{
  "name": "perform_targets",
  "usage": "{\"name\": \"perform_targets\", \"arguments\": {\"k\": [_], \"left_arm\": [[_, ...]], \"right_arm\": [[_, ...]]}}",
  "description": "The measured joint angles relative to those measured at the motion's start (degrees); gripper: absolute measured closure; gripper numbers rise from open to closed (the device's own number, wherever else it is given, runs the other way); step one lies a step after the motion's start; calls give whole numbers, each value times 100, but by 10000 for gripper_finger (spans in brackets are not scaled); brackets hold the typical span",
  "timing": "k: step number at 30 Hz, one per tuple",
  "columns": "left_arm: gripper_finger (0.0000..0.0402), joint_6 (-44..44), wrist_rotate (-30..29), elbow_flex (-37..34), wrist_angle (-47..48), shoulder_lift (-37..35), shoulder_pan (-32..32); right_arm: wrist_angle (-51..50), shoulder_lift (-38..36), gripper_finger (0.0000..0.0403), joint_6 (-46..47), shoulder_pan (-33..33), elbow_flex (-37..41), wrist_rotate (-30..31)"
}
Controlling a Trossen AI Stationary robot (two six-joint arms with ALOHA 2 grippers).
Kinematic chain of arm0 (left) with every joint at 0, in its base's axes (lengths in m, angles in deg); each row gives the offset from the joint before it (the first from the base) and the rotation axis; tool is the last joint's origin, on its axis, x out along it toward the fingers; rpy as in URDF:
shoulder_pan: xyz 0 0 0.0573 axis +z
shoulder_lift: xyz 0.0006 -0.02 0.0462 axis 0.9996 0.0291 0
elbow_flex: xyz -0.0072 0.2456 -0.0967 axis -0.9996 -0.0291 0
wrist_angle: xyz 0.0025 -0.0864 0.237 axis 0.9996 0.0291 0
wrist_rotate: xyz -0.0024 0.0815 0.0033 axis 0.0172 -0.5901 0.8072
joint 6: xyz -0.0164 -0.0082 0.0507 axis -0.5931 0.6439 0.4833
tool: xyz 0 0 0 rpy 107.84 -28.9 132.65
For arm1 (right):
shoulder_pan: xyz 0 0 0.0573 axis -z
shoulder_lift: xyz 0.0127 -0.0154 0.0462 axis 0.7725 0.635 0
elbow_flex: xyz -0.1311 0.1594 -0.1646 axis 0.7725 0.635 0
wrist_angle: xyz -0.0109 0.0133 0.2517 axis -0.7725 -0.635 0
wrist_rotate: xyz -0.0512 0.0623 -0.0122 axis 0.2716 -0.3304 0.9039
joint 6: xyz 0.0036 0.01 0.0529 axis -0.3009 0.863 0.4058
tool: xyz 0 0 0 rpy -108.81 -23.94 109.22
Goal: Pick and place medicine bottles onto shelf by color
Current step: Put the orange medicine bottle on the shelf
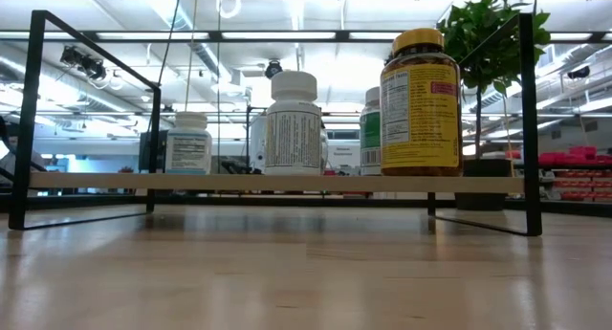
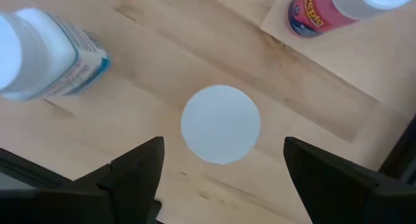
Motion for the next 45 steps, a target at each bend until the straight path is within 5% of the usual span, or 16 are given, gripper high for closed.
{"name": "perform_targets", "arguments": {"k": [18,27,45], "left_arm": [[175,70,-24,11,184,2,-94],[175,182,-22,26,749,-55,-85],[175,458,-163,26,2634,-527,27]], "right_arm": [[800,-11,126,-85,262,763,-486],[836,-11,196,-181,309,740,-540],[-734,-11,191,-1194,506,-1310,-407]]}}
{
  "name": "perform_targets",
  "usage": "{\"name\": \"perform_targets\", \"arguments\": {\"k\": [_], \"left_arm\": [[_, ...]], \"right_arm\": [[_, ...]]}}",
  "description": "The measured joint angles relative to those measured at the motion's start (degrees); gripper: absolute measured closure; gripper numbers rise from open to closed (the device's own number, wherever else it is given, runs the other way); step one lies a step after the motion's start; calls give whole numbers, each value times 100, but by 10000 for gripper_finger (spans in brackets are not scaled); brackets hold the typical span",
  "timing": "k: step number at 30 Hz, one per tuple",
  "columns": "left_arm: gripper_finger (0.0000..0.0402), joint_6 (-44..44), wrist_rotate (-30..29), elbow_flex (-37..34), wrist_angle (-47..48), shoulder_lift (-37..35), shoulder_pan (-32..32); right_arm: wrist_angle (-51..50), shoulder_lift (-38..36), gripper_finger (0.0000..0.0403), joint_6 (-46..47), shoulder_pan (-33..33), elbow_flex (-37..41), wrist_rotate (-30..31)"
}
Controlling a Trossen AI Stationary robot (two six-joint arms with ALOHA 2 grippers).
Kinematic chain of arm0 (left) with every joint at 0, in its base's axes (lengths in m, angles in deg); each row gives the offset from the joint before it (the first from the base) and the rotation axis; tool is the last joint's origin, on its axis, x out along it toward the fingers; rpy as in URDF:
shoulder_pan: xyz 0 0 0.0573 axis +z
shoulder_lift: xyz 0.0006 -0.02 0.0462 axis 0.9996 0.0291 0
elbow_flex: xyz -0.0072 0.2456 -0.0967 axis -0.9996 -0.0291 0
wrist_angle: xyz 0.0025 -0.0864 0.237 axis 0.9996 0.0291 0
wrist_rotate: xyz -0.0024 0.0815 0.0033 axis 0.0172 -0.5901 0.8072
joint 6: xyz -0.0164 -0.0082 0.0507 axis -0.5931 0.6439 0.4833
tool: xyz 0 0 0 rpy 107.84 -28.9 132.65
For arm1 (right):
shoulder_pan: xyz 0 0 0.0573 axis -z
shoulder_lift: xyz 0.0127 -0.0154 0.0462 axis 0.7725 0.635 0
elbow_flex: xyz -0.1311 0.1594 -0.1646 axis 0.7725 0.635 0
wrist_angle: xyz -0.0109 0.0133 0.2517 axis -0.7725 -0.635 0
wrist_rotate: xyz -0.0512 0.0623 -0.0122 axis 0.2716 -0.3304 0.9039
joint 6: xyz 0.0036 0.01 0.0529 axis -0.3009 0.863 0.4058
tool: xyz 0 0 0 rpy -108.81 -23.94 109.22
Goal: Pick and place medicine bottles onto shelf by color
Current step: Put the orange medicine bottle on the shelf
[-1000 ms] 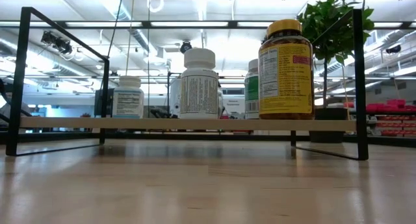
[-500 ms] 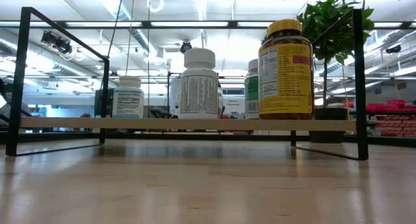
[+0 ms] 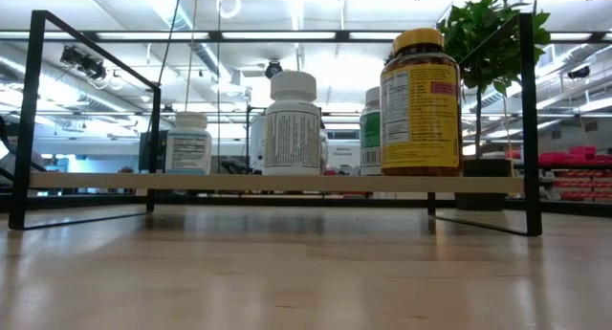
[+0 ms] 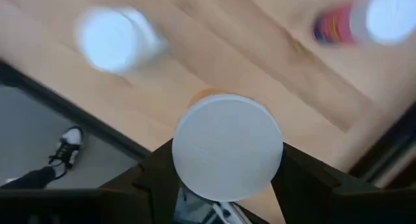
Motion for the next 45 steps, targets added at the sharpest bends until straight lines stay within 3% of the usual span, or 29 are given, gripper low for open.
{"name": "perform_targets", "arguments": {"k": [11,16,21,26,33,45], "left_arm": [[197,119,-587,0,1927,-763,-44],[208,-180,-1437,0,2831,-1026,-353],[211,-734,-2227,2,3564,-1150,-729],[212,-1188,-2686,-298,3623,-1345,-1098],[223,-2223,-2883,-1663,3479,-2000,-1385],[230,-3121,-2860,-4846,1044,-3868,-1634]], "right_arm": [[200,0,187,-2734,1253,-1197,662],[1184,-2,188,-4248,1823,-1409,824],[1826,0,188,-5161,2294,-1413,817],[2231,0,188,-5881,2661,-1413,783],[2669,0,188,-6671,2894,-1413,754],[3484,0,188,-7462,3418,-1411,880]]}}
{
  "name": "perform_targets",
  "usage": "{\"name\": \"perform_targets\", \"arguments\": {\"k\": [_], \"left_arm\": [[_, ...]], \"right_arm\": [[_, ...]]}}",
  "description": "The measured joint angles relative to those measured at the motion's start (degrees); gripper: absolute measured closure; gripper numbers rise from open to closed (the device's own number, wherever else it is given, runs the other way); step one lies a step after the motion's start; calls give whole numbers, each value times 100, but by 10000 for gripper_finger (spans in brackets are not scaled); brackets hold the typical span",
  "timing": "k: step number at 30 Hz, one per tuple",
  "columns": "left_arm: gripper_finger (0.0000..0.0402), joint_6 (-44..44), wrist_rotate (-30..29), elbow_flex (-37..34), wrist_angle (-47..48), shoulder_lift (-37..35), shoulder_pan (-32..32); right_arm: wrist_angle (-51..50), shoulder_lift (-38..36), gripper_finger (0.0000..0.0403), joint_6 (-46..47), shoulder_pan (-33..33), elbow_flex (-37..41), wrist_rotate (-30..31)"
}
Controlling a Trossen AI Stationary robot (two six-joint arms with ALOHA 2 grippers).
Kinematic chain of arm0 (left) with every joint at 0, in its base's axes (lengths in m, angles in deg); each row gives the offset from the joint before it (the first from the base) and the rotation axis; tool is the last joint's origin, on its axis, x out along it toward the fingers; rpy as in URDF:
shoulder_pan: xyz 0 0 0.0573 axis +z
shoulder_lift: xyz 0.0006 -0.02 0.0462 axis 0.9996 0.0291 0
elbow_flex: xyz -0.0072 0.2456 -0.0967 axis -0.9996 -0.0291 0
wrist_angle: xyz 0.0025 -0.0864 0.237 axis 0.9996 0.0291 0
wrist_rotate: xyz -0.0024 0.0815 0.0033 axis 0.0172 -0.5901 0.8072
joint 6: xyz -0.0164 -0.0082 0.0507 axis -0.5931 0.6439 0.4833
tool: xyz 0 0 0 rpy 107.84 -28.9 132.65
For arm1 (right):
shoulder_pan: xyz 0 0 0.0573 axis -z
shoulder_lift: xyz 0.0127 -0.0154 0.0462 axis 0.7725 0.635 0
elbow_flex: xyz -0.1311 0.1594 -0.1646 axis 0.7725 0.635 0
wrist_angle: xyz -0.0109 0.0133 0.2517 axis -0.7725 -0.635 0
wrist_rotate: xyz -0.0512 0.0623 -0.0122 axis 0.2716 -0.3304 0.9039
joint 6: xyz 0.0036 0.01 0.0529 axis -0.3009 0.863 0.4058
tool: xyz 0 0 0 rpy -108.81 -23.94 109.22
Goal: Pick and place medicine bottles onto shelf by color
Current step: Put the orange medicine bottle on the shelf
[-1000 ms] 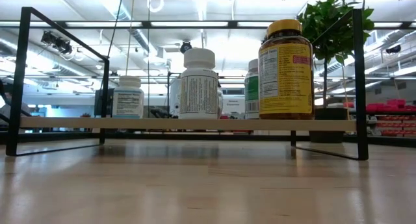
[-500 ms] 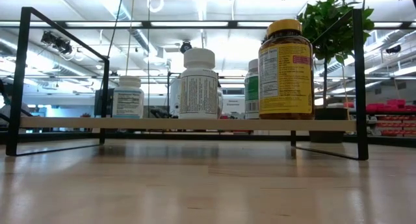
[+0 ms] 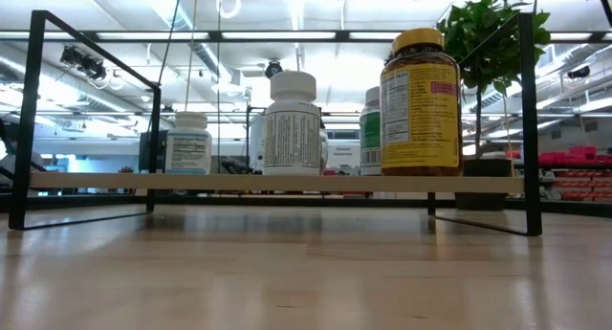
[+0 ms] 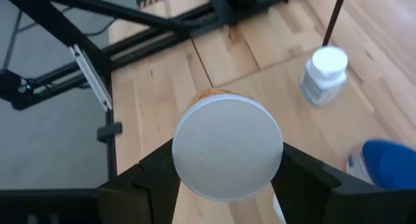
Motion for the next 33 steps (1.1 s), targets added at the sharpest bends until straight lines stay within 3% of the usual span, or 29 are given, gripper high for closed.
{"name": "perform_targets", "arguments": {"k": [5,15,22,28,33], "left_arm": [[231,84,246,-539,-592,-607,4],[248,305,343,-557,-598,-1252,22],[259,264,331,-557,-581,-1144,219],[264,270,313,-557,-540,-801,779],[259,534,1252,-557,-562,-414,1535]], "right_arm": [[202,0,188,-254,69,0,139],[79,0,189,-818,364,0,215],[10,27,189,-1114,847,2,74],[11,55,188,-1395,920,11,-240],[41,55,185,-1507,819,24,-305]]}}
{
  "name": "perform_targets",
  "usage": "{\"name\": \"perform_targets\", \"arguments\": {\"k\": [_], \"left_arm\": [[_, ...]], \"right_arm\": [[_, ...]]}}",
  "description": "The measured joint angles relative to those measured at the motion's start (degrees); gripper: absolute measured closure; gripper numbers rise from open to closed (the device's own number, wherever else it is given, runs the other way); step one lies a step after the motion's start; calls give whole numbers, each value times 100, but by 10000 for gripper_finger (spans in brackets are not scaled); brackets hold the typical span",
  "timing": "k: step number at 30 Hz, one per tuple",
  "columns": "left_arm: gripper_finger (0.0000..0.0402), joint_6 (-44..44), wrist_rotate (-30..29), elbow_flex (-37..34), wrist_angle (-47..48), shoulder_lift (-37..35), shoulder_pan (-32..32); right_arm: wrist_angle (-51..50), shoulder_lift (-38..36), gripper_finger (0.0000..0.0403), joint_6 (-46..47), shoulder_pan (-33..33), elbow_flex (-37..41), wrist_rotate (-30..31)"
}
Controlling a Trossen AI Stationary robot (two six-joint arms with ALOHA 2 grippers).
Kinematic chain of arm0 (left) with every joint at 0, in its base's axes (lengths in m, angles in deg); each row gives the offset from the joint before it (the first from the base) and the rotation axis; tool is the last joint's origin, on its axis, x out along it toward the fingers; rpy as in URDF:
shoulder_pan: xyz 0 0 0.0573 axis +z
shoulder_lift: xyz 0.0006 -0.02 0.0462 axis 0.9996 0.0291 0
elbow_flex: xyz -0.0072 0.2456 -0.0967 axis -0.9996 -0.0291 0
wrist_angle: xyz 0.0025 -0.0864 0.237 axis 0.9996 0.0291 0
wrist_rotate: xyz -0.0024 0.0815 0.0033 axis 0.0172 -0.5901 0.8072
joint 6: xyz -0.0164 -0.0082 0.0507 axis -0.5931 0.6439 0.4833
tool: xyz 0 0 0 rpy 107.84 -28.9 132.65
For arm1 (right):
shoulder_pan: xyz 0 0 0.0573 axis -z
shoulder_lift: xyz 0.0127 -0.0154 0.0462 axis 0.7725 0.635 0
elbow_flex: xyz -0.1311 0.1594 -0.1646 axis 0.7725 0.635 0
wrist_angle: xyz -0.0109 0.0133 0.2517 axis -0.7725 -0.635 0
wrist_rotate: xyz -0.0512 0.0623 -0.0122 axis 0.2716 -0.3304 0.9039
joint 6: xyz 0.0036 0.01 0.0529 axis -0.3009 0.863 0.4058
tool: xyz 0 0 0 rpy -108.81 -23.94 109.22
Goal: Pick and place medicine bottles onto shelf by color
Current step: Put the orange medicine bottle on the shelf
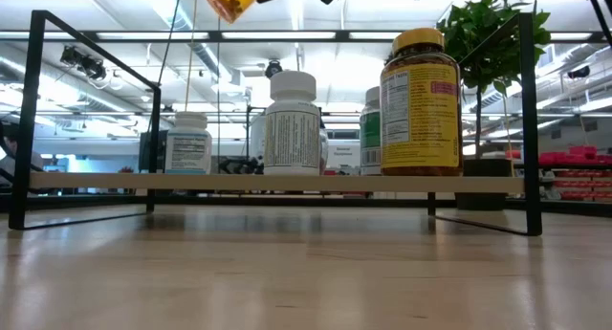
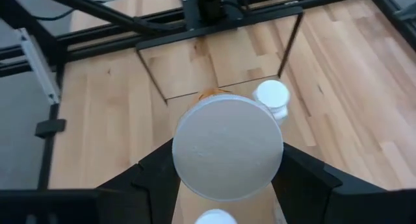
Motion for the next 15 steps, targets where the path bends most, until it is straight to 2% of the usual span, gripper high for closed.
{"name": "perform_targets", "arguments": {"k": [3,7,15], "left_arm": [[254,34,641,0,7,261,444],[251,237,1347,0,-26,599,855],[259,501,1469,0,-178,960,1126]], "right_arm": [[3,0,185,43,-75,0,-52],[70,0,185,48,-187,0,211],[245,0,184,199,-336,0,277]]}}
